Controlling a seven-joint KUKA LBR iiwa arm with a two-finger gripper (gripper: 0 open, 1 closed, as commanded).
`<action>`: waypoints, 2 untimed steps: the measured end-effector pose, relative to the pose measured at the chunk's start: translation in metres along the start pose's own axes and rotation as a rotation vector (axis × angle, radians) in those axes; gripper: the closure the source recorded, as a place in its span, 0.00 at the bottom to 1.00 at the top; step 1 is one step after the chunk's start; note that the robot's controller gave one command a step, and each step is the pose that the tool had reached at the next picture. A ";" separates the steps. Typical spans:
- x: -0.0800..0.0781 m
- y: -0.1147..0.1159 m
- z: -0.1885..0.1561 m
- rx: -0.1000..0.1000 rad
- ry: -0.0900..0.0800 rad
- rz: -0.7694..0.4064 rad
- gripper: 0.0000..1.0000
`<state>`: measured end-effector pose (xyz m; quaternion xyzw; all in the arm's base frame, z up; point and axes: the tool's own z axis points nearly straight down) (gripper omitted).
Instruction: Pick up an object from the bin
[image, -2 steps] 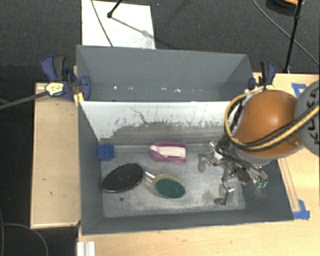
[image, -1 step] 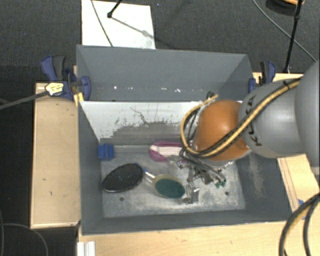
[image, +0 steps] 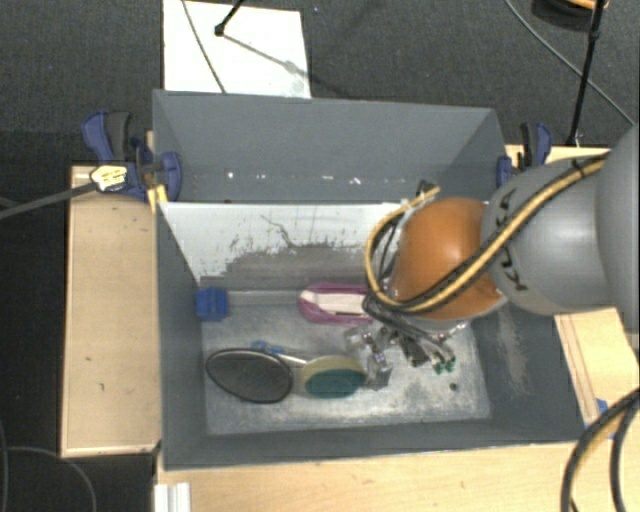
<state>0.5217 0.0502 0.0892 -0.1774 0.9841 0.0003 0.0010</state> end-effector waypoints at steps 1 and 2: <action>-0.001 -0.004 -0.016 0.002 -0.003 -0.358 1.00; 0.014 0.000 -0.118 0.004 -0.006 -0.354 1.00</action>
Offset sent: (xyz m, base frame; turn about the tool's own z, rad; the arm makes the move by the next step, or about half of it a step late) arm 0.0017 -0.0032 0.0157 -0.3595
